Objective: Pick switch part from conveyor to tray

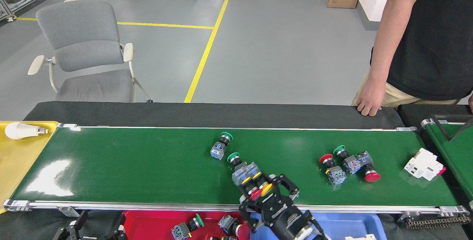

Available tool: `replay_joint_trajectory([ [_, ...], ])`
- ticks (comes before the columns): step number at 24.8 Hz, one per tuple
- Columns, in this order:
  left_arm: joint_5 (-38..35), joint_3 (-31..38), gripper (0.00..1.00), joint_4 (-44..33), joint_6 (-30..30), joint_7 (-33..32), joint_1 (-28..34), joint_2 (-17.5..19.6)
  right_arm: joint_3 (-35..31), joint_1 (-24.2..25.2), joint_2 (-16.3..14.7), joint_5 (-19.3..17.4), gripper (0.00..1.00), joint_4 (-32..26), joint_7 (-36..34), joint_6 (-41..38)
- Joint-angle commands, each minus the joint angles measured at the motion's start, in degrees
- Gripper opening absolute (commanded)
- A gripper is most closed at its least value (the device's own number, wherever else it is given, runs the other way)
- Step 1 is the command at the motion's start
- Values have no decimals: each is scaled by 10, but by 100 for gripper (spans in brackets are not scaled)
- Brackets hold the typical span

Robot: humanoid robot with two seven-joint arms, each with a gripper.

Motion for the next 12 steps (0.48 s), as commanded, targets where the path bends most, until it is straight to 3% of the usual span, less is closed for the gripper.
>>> replay_joint_trajectory([
  [1,9,-1,99,-6,7,4,-19,5,17,-3,-1,7,100,-4,-2,-15],
  [7,0,-88,99,27,-19,3,-93,49,-18,3,3,1,100,-10,-6,-13],
  [10,-3,-107,99,98,-16,3,-130,66,-113,54,16,-1,99,-25,-17,66],
  [12,-3,-105,99,146,-16,4,-149,76,-165,104,21,-3,99,-33,-65,129],
])
